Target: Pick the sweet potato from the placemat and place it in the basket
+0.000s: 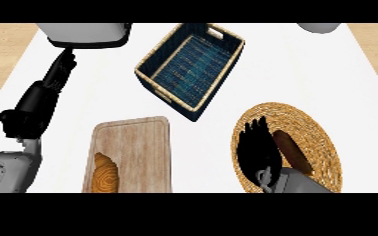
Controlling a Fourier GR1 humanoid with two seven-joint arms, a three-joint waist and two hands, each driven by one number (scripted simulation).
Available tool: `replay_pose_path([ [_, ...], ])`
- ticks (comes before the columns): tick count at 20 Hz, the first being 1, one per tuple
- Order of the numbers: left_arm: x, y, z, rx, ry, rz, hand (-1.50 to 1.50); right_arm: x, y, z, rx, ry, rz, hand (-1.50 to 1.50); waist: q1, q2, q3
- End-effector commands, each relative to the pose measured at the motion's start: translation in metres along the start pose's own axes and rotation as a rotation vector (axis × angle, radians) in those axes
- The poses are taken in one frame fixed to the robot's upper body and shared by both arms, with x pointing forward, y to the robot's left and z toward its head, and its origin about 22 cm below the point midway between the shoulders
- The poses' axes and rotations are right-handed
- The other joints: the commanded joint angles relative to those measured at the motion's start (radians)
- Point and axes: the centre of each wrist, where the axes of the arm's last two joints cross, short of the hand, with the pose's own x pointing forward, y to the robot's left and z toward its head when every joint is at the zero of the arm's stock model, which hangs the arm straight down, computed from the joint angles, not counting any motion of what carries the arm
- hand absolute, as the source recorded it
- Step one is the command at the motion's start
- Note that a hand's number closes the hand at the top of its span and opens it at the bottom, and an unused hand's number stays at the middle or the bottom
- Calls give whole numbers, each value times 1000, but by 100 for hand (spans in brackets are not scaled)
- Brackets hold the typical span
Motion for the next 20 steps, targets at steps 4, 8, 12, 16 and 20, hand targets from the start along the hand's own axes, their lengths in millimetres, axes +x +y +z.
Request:
replay_pose_path([
  [4,9,-4,-2,-16,-5,11,0,-13,35,-25,-36,1,-12,-150,3,1,0],
  [8,5,-2,2,16,-7,-8,0,-4,25,-20,-62,-20,7,-150,1,-1,0],
  [12,9,-7,-3,-14,-8,-9,0,-13,33,-20,-75,-21,-11,-150,-1,-1,0],
  [16,-2,-19,8,2,-3,-2,0,-21,50,-36,-76,-20,-40,-150,1,0,0],
  [20,-7,-23,11,6,-4,-9,0,-2,59,-46,-53,-11,-27,-150,1,0,0],
])
